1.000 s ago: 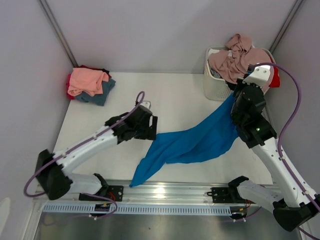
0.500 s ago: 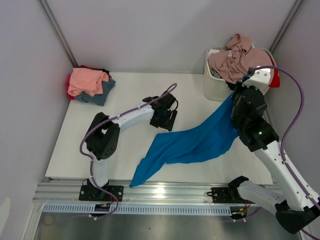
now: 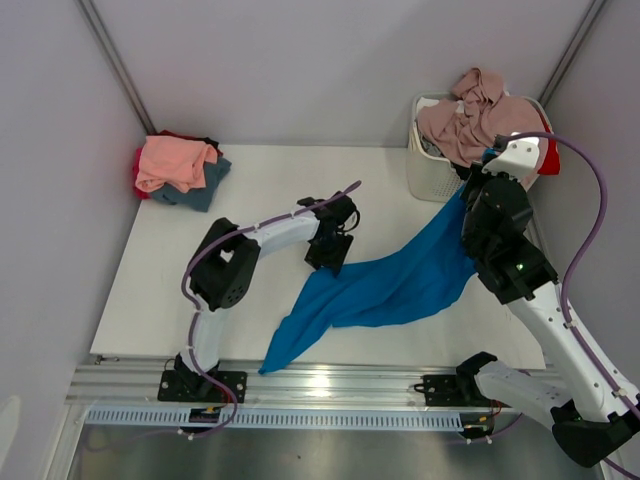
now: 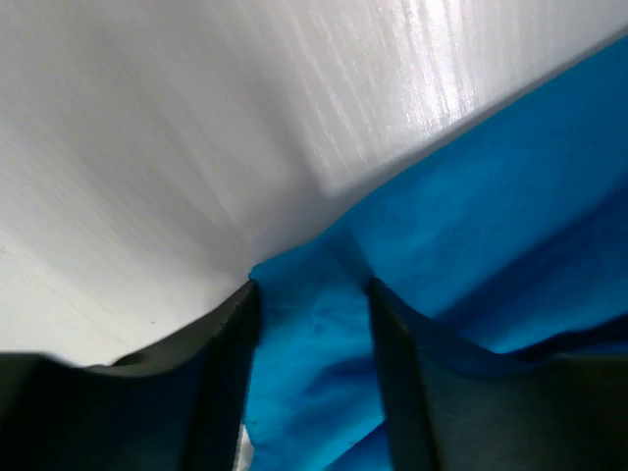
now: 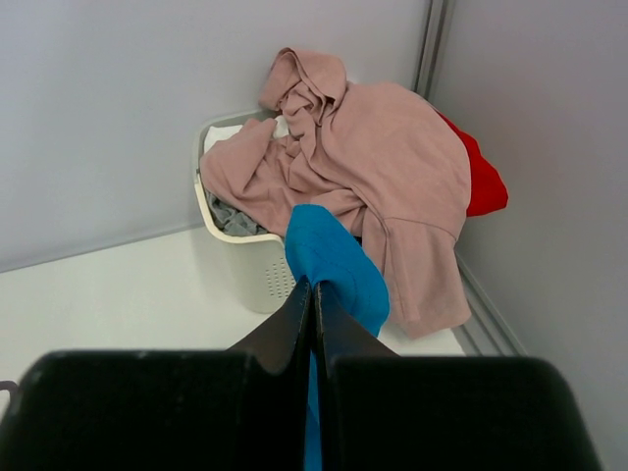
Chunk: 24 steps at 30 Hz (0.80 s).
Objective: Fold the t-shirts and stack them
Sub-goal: Flatten out the tshirt
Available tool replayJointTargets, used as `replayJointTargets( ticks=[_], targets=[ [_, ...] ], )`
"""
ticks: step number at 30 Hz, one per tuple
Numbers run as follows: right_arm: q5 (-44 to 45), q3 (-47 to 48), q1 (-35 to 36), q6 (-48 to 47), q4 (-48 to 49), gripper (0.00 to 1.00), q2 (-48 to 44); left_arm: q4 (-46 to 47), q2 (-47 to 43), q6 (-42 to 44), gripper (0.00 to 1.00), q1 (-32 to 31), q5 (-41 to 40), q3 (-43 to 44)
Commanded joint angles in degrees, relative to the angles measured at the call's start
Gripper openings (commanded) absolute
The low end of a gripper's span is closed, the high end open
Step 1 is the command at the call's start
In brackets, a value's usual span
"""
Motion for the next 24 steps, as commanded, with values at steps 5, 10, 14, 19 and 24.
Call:
replayJointTargets(
  ticks=[5,10,14,19,24],
  targets=[
    [-0.46,0.77,0.98,0.66,1.75,0.00,-1.32,-1.97,0.76,1.86,0.01,0.21,0.49,4.68],
    [-0.99,-0.28,1.60,0.75,1.32,0.00,-1.14,-2.06,-3.10,1.69,0.00,0.82,-6.09,6.26],
    [-1.25,-0.46,2.13,0.75,0.79,0.00,-1.06,-3.55,-10.91,1.95,0.01,5.47,-16.54,9.34],
    [-1.43,-0.81,2.48,0.84,0.00,0.00,-1.14,0.83,-31.20,2.48,0.01,14.51,-27.36,4.61],
    [-1.69,-2.04,2.65,1.01,0.08,0.00,-1.41,6.11,-50.28,3.27,0.01,16.64,-33.79,-8.22]
  ],
)
